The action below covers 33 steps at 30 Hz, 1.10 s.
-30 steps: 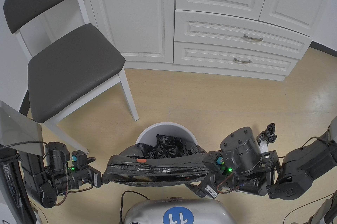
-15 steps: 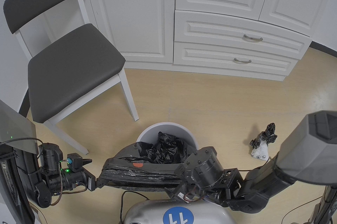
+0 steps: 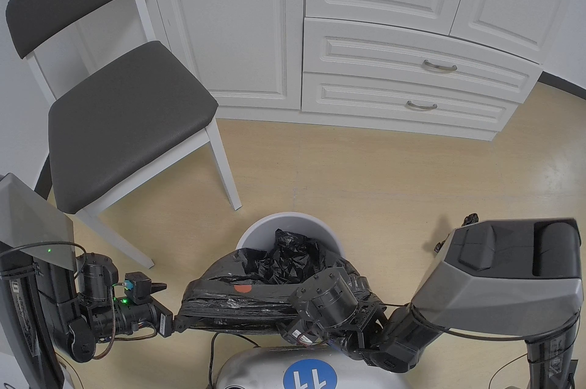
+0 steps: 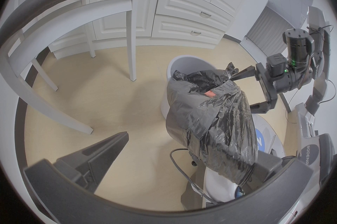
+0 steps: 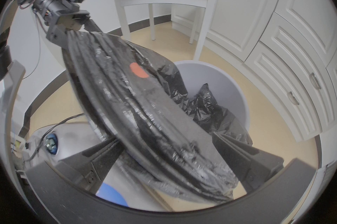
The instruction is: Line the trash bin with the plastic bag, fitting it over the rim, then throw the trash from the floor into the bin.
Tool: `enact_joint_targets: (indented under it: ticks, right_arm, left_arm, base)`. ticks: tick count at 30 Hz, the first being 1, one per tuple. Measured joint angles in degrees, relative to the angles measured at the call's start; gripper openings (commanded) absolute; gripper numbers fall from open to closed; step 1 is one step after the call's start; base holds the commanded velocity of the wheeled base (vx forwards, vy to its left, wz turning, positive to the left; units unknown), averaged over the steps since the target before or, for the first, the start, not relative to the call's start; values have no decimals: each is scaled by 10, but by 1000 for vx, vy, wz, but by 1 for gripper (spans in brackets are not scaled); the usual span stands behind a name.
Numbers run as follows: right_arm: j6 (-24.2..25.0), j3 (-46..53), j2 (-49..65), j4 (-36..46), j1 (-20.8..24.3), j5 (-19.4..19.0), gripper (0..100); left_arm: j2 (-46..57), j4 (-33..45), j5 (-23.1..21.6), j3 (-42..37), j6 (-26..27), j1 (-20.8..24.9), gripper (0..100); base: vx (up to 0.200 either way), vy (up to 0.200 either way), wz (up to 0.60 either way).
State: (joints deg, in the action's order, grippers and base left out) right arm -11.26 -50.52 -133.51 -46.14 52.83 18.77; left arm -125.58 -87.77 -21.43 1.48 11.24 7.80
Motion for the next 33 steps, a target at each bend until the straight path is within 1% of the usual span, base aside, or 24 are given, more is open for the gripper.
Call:
enact_joint_targets:
  ticks: [3,6,7,16,20,25,33]
  right_arm:
    - [0,-14,-19,-19,-7,11,100]
    - [0,-21,-30,-27,-14,13,100]
    - [0,-23,-33,-29,-15,14,0]
    - [-1,-40,-27,-38,-33,14,0]
    - [0,-70,-26,-38,-44,15,0]
    - [15,-138,-45,-37,-54,38,0]
    - [46,-311,-112,-37,-62,91,0]
  left_arm:
    - [-2,0,0,0,0,0,100]
    - [-5,0,0,1,0,0,100]
    - [-6,0,0,1,0,0,100]
    - [-28,0,0,16,-1,-3,100]
    - [-41,0,1,26,-10,-4,100]
    - [-49,-1,1,30,-22,-1,100]
    - [-48,-1,1,31,-28,4,100]
  base:
    - [0,0,0]
    - [0,0,0]
    - [0,0,0]
    - [0,0,0]
    - [0,0,0]
    - [0,0,0]
    - [0,0,0]
